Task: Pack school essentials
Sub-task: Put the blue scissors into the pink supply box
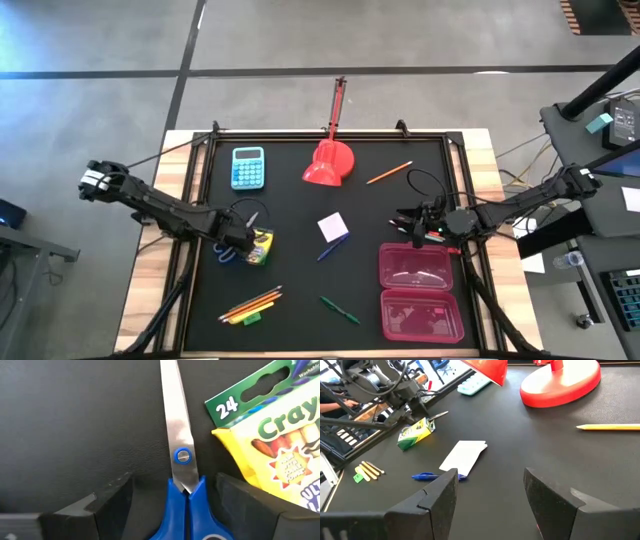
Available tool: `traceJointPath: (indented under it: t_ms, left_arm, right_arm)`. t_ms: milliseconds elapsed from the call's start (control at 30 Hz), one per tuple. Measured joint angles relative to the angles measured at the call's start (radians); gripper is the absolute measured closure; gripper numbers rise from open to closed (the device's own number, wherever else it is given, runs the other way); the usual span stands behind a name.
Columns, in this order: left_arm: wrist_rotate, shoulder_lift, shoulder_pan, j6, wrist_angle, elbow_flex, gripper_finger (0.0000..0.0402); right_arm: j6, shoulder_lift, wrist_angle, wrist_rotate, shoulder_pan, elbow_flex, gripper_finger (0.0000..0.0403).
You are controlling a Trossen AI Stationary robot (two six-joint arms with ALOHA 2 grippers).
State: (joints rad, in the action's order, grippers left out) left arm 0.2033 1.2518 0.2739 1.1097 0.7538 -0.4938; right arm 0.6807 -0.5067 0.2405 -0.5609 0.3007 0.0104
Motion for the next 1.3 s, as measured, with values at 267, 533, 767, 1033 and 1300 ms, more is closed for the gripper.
traceJointPath:
  t_ms: [267,533,767,1033,1300]
  left_arm:
    - [-0.03,0.05,0.001,-0.015,-0.011,0.007,0.0211]
    - [-0.026,0.052,0.001,0.008,-0.039,0.008,0.0324]
    - [-0.008,0.016,0.001,0.037,-0.025,0.002,0.0325]
    - [0.062,-0.034,-0.016,0.053,0.043,-0.06,0.0317]
    - [0.073,-0.043,-0.038,0.064,0.158,-0.146,0.0315]
  right_arm:
    - [0.0,0.0,0.0,0.0,0.0,0.0,0.0186]
    - [0.0,0.0,0.0,0.0,0.0,0.0,0.0186]
    - [0.0,0.0,0.0,0.0,0.0,0.0,0.0186]
    - [0.0,0.0,0.0,0.0,0.0,0.0,0.0186]
    - [0.0,0.0,0.0,0.0,0.0,0.0,0.0186]
